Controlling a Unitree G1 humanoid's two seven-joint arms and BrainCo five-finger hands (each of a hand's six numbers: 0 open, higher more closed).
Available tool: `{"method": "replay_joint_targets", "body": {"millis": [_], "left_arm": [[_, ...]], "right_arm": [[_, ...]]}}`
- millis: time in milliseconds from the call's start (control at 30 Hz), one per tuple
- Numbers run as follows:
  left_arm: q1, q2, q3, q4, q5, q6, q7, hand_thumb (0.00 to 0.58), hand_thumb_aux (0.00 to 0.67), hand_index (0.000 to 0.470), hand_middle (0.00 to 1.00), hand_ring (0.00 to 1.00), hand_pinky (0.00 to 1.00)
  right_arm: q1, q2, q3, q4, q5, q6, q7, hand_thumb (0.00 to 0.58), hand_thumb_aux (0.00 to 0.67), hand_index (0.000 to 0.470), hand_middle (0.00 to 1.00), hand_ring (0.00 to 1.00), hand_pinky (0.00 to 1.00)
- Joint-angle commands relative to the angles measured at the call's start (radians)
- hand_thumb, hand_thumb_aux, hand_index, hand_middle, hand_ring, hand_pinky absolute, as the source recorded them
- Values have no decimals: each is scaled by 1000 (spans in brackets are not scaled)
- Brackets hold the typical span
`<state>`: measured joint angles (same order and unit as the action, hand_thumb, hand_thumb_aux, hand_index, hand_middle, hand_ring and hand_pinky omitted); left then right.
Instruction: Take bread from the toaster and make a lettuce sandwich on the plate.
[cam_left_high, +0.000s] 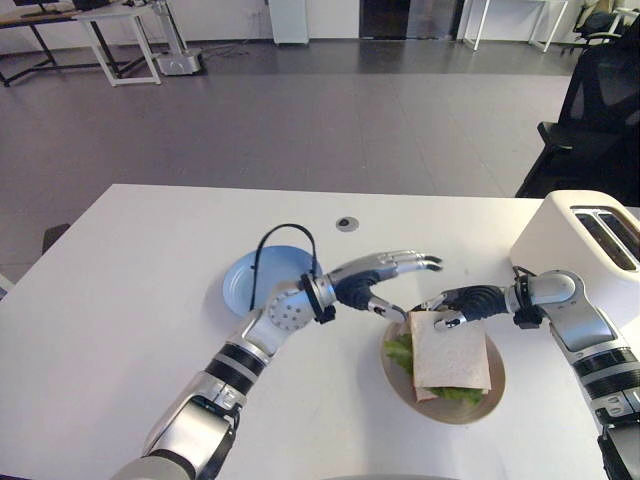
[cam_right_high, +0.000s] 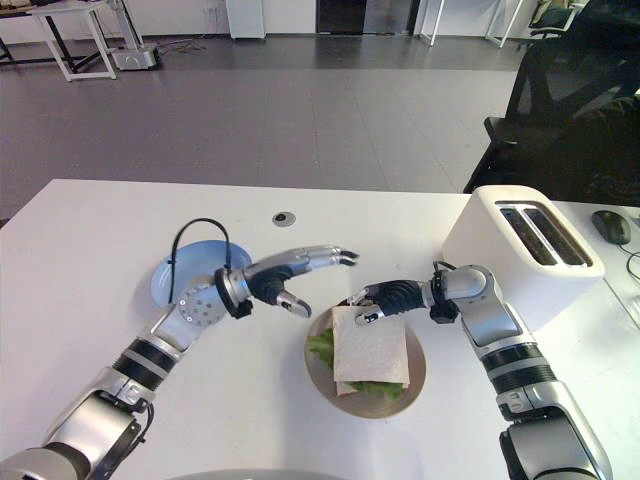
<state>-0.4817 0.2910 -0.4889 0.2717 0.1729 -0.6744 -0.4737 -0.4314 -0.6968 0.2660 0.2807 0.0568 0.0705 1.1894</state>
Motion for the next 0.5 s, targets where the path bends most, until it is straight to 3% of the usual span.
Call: {"method": "replay_joint_targets", "body": {"millis": [33, 333, 500], "left_arm": [[56, -38, -94, -6, -82, 18, -140, 0, 0, 0, 0, 0, 0], [110, -78, -127, 48, -167, 43, -274, 0, 0, 0, 0, 0, 0], [101, -86, -124, 156, -117, 21, -295, 0, 0, 0, 0, 0, 0]], "right_arm": [[8, 14, 19, 24, -24, -4, -1, 580, 670, 470, 0, 0, 0], [24, 14, 2, 35, -7, -3, -4, 580, 670, 470, 0, 0, 0], [30, 17, -1, 28, -2, 3, -5, 580, 670, 470, 0, 0, 0]]}}
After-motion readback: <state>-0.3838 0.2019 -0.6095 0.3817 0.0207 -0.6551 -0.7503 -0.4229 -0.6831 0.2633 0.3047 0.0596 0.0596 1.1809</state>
